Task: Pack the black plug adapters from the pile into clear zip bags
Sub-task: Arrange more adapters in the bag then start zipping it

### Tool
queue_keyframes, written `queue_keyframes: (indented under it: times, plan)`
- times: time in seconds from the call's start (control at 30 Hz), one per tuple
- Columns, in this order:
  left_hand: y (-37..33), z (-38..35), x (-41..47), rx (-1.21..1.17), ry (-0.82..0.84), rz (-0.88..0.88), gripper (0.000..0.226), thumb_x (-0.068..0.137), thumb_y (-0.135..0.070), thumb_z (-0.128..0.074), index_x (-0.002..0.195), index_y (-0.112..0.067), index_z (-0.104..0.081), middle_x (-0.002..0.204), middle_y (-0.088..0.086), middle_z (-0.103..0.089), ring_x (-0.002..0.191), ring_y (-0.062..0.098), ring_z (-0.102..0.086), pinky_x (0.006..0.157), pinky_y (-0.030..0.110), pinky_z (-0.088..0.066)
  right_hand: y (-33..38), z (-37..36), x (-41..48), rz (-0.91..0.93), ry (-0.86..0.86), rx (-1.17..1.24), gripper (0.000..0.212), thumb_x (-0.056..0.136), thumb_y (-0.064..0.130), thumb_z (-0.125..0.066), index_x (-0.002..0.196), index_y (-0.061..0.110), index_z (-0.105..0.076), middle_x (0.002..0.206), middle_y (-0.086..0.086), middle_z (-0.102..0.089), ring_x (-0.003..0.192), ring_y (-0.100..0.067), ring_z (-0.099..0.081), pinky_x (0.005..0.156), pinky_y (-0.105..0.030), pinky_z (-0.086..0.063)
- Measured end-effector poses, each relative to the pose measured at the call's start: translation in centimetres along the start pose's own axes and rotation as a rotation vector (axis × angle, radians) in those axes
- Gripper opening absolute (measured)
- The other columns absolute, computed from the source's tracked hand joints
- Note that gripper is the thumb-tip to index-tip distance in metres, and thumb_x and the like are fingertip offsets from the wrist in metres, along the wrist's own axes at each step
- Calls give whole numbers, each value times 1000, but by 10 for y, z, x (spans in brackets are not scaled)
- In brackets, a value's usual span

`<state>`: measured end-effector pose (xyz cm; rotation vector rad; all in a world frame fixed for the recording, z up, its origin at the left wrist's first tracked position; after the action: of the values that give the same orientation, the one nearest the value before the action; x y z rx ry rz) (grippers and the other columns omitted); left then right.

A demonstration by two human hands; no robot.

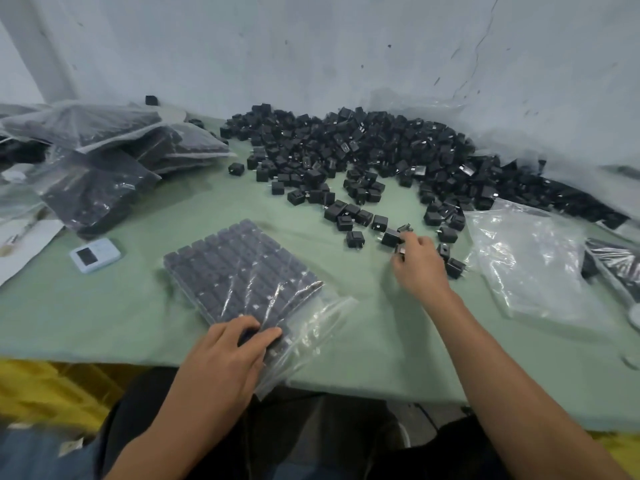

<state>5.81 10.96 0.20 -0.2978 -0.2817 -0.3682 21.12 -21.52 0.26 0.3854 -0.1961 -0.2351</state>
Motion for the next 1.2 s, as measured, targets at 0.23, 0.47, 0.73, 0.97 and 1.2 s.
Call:
queue_keyframes:
  times: [0.23,0.47,0.73,0.97,1.2]
  plan:
    - [-1,1,0,-6,-9,8,45,88,-31,-42,120,-24,-72,112,0,-63,92,24,-61,87,30,-44,-10,-19,11,35,178,-55,27,97,38,-57,118,25,-48,113,-14,-56,99,-34,-54,76,-37,-40]
    - [-2,1,-1,-18,2,1,42,90,-28,-45,122,-24,-71,114,0,-61,96,23,-60,89,33,-50,-6,-2,-45,24,229,320,38,87,33,-75,121,24,-60,120,-5,-47,90,-17,-61,84,-28,-47]
    - [-5,4,0,-21,8,14,39,84,-20,-60,121,-23,-72,113,1,-62,96,24,-61,87,36,-54,48,-12,-155,84,444,824,31,75,22,-86,100,34,-72,88,-1,-68,65,-15,-65,66,-30,-54]
    - [-7,6,0,-26,15,17,44,81,-9,-78,121,-22,-71,113,0,-62,95,23,-61,84,36,-54,85,-52,-172,51,479,761,12,82,27,-66,94,25,-66,93,-10,-64,62,-7,-58,66,-35,-53]
    - [-10,6,1,-36,31,18,48,75,-8,-82,120,-22,-72,111,0,-63,92,23,-63,80,36,-56,96,-58,-167,8,333,758,30,80,33,-79,97,38,-55,92,11,-69,78,-7,-68,71,-35,-59]
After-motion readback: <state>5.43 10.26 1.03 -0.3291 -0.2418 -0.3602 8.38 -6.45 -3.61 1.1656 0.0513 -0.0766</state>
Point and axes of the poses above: each hand's wrist, its own x-axis towards the middle knuckle, its own z-axis out of the back of the hand, y = z × x, the point moved 8 cm from there along x, towards the middle knuckle
